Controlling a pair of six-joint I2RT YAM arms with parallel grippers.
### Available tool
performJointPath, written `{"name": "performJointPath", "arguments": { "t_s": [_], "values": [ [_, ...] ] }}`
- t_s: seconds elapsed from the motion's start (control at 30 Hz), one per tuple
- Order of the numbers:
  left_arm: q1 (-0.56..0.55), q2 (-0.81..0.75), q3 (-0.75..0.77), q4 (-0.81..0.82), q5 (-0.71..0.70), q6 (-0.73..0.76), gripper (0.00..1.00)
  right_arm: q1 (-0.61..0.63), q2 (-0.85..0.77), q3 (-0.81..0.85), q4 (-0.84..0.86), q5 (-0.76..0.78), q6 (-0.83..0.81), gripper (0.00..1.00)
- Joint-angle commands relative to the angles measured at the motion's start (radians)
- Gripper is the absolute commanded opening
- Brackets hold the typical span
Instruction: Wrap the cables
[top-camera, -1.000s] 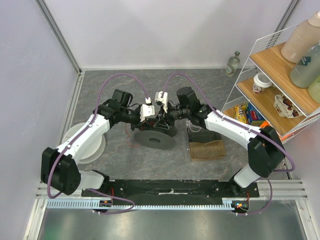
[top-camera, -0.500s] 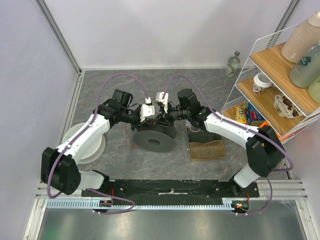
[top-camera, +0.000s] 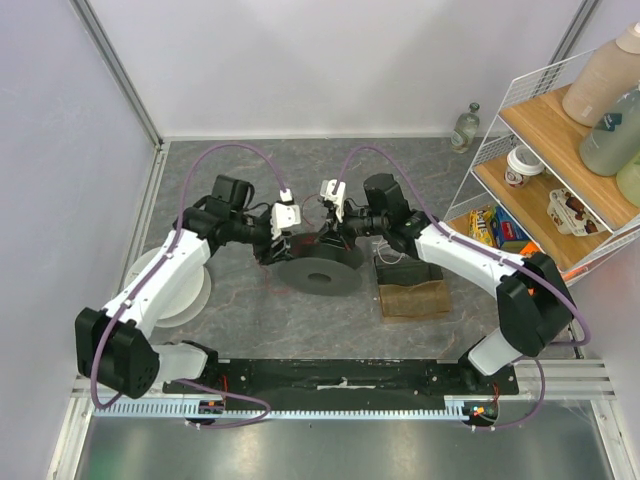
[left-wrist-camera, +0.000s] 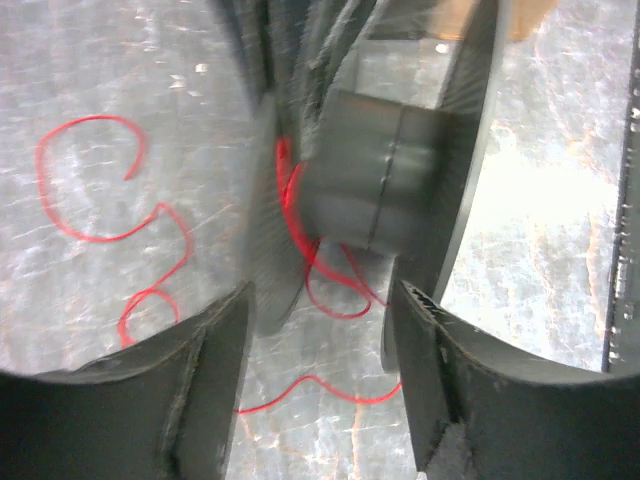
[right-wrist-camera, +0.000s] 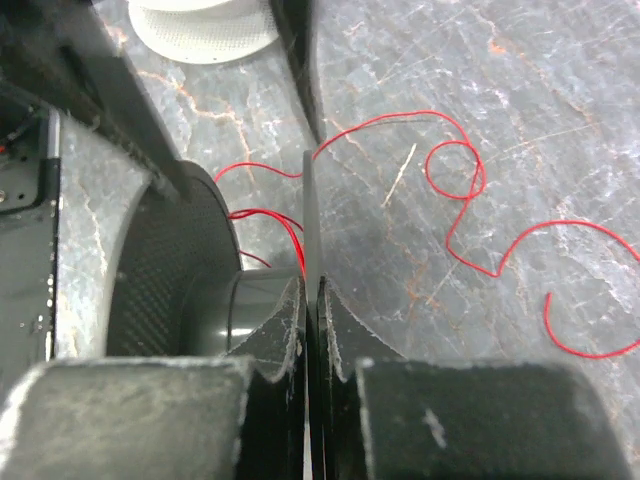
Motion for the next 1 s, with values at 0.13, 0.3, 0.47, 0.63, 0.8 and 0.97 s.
{"name": "performJointPath", "arguments": {
  "t_s": [0.13,0.3,0.47,0.63,0.8,0.97],
  "values": [
    [0.144,-0.074,0.1,-0.017,0.016,-0.034,0.68,-0.03,-0.119,-0.007,-0.059,-0.033,-0.018,0.0],
    [0.293,0.006,0.16,-0.017,0.065,-0.125,0.65,-0.075,-0.185,0.017,-0.071,-0.053,-0.018,0.0],
    [0.335,0.116,0.195,-0.055,0.063,-0.041,0.67,-0.084,-0.231,0.016,-0.093,-0.063,-0.024,0.0],
    [0.416,0.165,0.157,-0.198,0.198,0.477,0.68,-0.093,-0.272,0.032,-0.102,-0.019,0.046,0.0],
    [0.415,0.238,0.084,-0.364,0.174,0.919,0.68,-0.129,-0.281,0.069,-0.101,0.015,0.125,0.0],
    [0.407,0.25,-0.056,-0.203,0.204,1.092,0.66,-0.135,-0.274,0.091,-0.104,0.01,0.184,0.0]
  ]
}}
